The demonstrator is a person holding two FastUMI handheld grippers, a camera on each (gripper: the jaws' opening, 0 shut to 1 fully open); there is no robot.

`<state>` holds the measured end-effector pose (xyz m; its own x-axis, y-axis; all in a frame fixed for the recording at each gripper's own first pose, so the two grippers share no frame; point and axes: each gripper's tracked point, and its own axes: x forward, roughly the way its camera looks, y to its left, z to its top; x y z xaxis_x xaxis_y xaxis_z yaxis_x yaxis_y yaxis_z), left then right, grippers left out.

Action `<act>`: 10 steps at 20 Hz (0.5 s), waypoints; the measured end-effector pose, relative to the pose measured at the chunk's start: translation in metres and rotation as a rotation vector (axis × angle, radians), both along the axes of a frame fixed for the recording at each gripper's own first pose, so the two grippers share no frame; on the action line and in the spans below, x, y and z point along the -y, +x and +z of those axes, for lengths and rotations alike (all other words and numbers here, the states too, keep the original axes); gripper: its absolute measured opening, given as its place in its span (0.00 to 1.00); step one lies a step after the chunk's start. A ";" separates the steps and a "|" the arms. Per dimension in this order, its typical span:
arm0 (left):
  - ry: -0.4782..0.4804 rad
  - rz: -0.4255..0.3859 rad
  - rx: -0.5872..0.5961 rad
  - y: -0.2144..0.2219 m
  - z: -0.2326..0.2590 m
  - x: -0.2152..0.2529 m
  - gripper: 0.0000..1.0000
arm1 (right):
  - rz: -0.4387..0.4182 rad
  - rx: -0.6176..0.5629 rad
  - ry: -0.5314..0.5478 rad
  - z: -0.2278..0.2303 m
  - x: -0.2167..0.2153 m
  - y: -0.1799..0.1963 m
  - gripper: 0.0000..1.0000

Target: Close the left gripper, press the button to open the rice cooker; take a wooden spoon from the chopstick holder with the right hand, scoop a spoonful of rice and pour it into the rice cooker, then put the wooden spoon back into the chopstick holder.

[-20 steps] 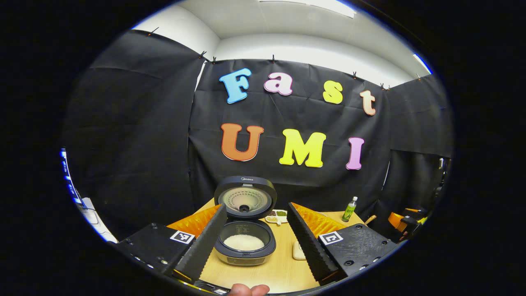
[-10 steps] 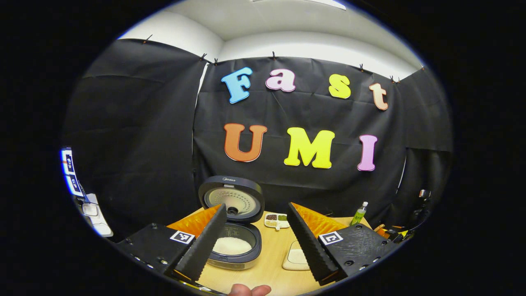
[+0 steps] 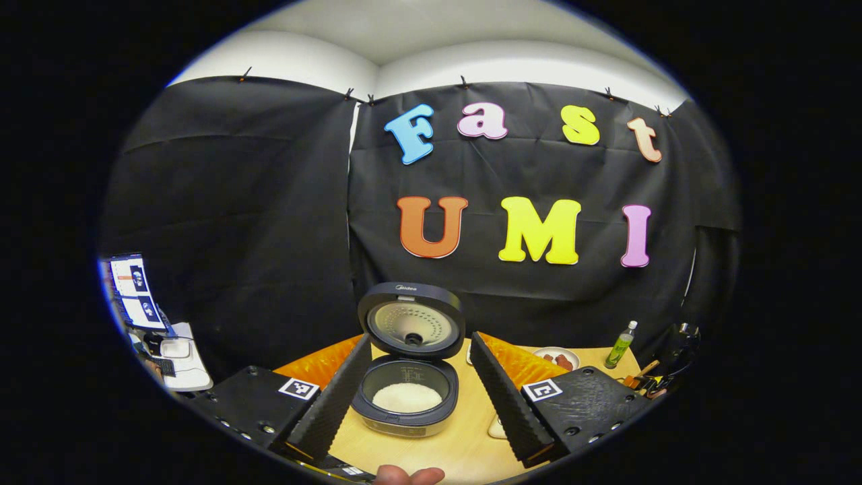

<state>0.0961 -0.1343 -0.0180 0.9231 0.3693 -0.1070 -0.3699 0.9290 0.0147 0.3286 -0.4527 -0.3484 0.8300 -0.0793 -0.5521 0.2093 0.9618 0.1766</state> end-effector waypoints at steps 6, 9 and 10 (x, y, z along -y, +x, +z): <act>0.035 0.011 -0.022 -0.007 -0.002 -0.015 0.95 | 0.011 0.010 -0.023 0.005 -0.003 0.005 0.40; 0.043 -0.004 -0.006 -0.010 0.003 -0.023 0.95 | 0.016 0.009 -0.025 0.015 -0.018 0.001 0.20; 0.041 -0.011 -0.001 -0.011 0.005 -0.026 0.95 | 0.009 0.011 -0.041 0.021 -0.020 0.001 0.14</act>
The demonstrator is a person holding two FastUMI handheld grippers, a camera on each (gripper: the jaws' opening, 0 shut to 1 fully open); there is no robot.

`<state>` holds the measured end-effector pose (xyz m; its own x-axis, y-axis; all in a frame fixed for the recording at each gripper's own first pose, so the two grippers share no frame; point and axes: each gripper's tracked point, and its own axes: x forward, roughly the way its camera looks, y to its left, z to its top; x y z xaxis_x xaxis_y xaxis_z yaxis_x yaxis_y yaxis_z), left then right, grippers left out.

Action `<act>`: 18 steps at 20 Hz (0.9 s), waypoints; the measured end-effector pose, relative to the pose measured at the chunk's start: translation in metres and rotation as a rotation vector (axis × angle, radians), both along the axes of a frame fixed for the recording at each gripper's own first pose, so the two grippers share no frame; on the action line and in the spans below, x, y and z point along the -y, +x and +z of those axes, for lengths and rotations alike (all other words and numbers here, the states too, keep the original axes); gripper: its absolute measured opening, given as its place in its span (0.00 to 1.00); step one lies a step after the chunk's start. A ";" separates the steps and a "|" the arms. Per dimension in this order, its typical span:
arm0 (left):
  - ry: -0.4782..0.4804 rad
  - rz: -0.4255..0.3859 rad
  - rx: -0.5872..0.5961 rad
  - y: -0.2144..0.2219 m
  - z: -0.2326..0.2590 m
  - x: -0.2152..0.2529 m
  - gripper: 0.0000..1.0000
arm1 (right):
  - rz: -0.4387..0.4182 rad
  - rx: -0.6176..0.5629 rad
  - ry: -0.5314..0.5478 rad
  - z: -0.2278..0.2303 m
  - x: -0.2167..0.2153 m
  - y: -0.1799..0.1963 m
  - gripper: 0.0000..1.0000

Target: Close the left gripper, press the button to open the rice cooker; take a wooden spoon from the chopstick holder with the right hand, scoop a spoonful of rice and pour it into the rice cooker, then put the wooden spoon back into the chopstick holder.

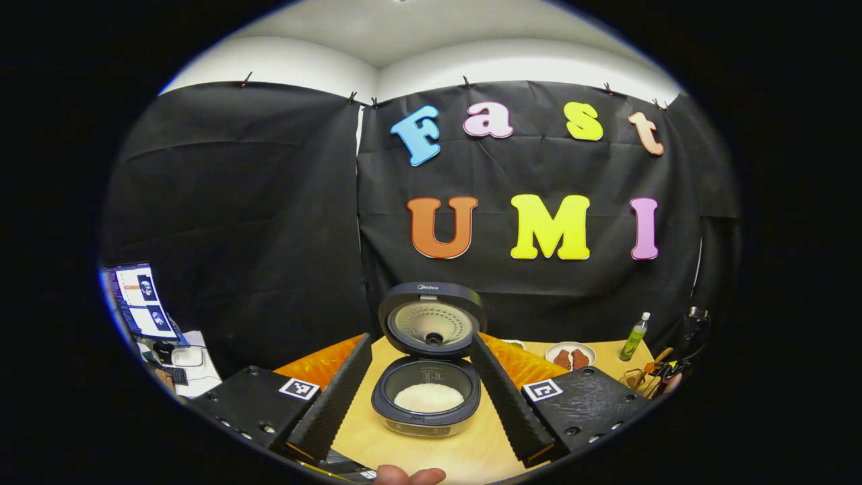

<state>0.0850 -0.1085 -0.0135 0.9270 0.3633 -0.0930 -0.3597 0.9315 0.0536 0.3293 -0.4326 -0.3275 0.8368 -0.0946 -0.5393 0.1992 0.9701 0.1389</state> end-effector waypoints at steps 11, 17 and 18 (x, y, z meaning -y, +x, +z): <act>0.074 -0.097 0.017 -0.010 -0.003 -0.044 0.94 | 0.089 0.165 -0.182 0.140 -0.102 -0.025 0.10; 0.049 -0.136 0.002 -0.018 -0.006 -0.075 0.94 | 0.153 0.097 -0.152 0.092 -0.212 -0.027 0.10; 0.041 -0.133 -0.004 -0.020 -0.007 -0.084 0.94 | 0.152 0.070 -0.162 0.075 -0.221 -0.029 0.10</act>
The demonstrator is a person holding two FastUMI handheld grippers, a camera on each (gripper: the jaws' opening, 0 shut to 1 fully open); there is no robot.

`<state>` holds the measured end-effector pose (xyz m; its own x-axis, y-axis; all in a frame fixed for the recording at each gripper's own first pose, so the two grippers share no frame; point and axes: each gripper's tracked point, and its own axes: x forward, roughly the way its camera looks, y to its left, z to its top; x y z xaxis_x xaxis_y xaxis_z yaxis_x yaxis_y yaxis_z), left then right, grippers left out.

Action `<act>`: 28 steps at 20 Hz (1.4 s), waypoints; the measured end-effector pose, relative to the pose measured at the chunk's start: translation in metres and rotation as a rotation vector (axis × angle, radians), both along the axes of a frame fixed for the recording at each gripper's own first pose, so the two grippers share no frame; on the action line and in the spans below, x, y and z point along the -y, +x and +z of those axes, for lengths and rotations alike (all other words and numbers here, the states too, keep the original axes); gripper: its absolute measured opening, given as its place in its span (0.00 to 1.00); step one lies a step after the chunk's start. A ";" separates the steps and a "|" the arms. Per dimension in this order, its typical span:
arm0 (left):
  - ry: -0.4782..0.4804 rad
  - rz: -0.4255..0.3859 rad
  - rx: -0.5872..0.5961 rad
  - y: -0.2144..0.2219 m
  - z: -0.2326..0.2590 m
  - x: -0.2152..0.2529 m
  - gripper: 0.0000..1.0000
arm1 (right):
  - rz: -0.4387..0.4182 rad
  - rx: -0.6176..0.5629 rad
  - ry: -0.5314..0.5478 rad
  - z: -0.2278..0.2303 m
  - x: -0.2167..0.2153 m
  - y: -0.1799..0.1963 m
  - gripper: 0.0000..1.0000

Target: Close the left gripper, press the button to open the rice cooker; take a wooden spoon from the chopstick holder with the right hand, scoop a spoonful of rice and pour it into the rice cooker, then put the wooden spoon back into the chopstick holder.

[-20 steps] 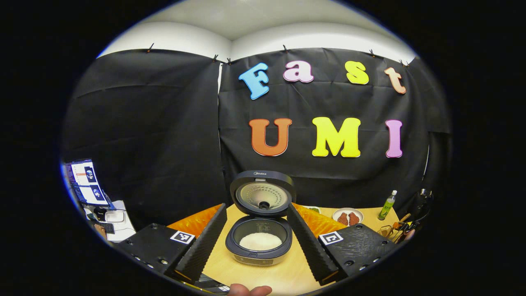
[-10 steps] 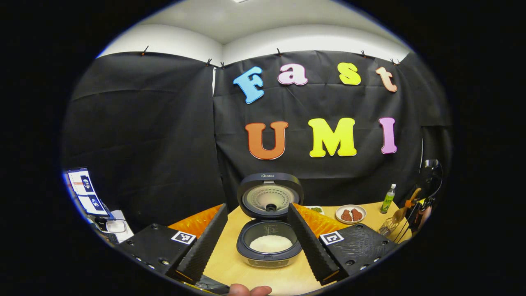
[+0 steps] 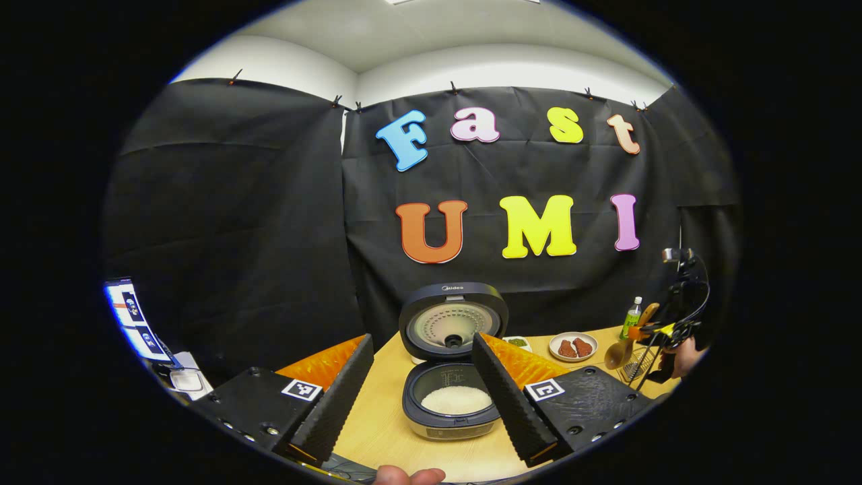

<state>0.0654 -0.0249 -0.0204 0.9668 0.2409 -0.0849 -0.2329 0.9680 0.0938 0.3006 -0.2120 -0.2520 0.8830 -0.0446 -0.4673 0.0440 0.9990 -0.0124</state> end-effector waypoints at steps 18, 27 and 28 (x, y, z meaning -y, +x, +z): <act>-0.064 0.117 -0.051 -0.032 -0.014 -0.078 0.96 | -0.060 -0.209 0.200 -0.108 -0.082 -0.015 0.10; -0.064 0.116 -0.056 -0.040 -0.014 -0.061 0.96 | -0.097 -0.206 0.536 -0.091 -0.086 -0.015 0.10; -0.065 0.115 -0.057 -0.040 -0.014 -0.058 0.96 | -0.109 -0.203 0.578 -0.091 -0.082 -0.016 0.10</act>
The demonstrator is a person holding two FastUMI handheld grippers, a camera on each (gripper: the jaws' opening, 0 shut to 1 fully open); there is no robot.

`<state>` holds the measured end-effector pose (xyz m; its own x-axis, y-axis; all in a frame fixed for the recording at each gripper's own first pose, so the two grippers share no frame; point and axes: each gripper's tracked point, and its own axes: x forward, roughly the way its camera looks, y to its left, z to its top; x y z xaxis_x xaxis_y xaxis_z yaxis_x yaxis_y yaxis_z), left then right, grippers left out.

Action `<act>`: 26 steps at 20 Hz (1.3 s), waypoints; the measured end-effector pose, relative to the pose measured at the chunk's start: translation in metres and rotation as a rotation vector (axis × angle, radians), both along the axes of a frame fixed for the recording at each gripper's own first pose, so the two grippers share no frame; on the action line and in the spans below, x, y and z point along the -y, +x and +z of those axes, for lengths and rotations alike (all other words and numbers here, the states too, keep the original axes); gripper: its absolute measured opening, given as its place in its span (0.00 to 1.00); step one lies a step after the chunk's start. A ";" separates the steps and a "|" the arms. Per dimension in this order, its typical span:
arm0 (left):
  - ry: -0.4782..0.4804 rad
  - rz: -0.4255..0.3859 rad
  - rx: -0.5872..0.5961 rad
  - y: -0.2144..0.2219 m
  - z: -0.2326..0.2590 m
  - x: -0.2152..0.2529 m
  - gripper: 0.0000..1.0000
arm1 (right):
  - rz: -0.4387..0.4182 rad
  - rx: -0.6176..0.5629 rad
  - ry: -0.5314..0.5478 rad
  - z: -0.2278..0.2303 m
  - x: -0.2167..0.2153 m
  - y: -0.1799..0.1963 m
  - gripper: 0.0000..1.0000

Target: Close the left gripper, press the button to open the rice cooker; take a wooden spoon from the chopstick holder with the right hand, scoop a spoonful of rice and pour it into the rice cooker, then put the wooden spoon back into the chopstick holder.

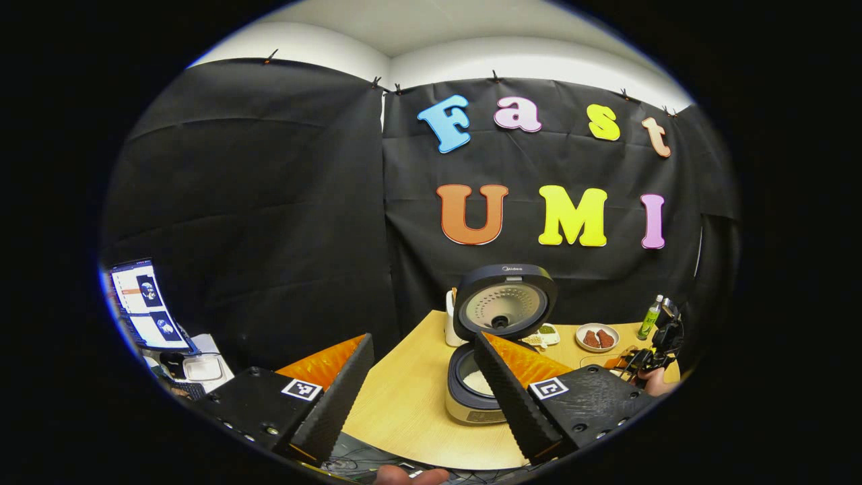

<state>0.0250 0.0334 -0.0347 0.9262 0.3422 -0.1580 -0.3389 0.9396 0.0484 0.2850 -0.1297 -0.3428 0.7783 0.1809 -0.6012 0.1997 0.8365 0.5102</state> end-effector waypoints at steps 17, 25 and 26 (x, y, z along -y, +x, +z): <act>-0.006 -0.003 -0.008 0.014 0.004 0.053 0.96 | -0.174 0.085 0.518 0.068 0.081 -0.018 0.07; 0.043 0.019 0.016 0.004 0.005 0.045 0.96 | 0.059 0.172 0.510 0.170 -0.013 -0.015 0.10; 0.048 0.026 0.020 0.000 0.006 0.040 0.96 | 0.092 0.179 0.513 0.180 -0.034 -0.013 0.10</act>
